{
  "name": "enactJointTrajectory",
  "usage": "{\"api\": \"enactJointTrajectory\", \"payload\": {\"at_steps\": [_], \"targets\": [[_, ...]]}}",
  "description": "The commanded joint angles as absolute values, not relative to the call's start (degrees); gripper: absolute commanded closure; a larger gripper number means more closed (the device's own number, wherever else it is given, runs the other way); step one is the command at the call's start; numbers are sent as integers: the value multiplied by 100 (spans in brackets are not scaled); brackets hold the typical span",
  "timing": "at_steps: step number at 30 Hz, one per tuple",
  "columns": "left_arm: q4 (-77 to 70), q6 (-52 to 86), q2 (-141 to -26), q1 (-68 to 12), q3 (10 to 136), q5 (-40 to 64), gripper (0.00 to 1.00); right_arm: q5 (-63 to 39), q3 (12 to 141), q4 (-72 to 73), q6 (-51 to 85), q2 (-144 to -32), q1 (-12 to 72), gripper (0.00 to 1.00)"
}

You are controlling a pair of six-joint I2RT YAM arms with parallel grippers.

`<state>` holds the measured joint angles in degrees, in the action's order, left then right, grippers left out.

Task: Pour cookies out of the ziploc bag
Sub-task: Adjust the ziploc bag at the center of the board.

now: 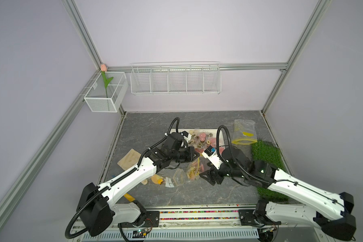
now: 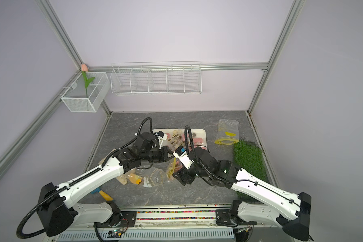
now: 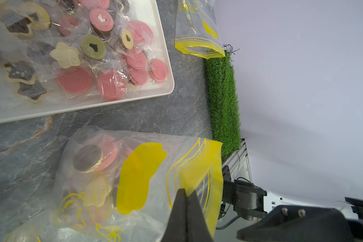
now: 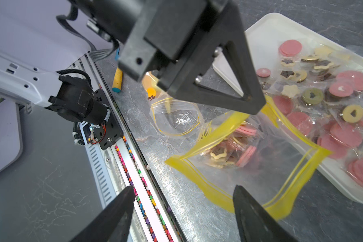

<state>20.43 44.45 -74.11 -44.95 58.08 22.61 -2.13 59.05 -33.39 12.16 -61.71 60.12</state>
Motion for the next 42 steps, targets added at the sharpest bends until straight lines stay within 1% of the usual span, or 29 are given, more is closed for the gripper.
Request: {"api": "enactJointTrajectory", "payload": {"at_steps": [1, 8, 12, 17, 22, 26, 29, 37, 42], "targets": [[1978, 4639, -7500, -4473, 6094, 2361, 100, 75, 6070, -3191, 988, -6454, 6115, 24], [1996, 4693, -7550, -4432, 6152, 2270, 100, 475, 6170, -3095, 1225, -7040, 6242, 24], [1978, 4685, -7559, -4390, 6144, 2294, 100, 878, 6111, -3067, 1246, -7204, 6406, 27], [1943, 4711, -7584, -4333, 6111, 2333, 100, 1044, 5892, -2875, 1402, -7189, 6501, 32], [1691, 4796, -7560, -4289, 5956, 2399, 100, 1547, 5583, -2615, 1484, -6920, 6695, 33], [1572, 4825, -7611, -4245, 5893, 2626, 100, 1371, 5072, -1914, 1267, -6387, 6705, 32], [1551, 4816, -7629, -4236, 5889, 2735, 100, 1295, 4765, -1726, 1077, -6198, 6698, 32], [1511, 4903, -7645, -4236, 5871, 2844, 100, 1370, 4781, -1665, 772, -6360, 6701, 34], [1511, 4943, -7701, -4236, 5871, 2898, 100, 1457, 4869, -1607, 511, -6609, 6698, 38]]}}
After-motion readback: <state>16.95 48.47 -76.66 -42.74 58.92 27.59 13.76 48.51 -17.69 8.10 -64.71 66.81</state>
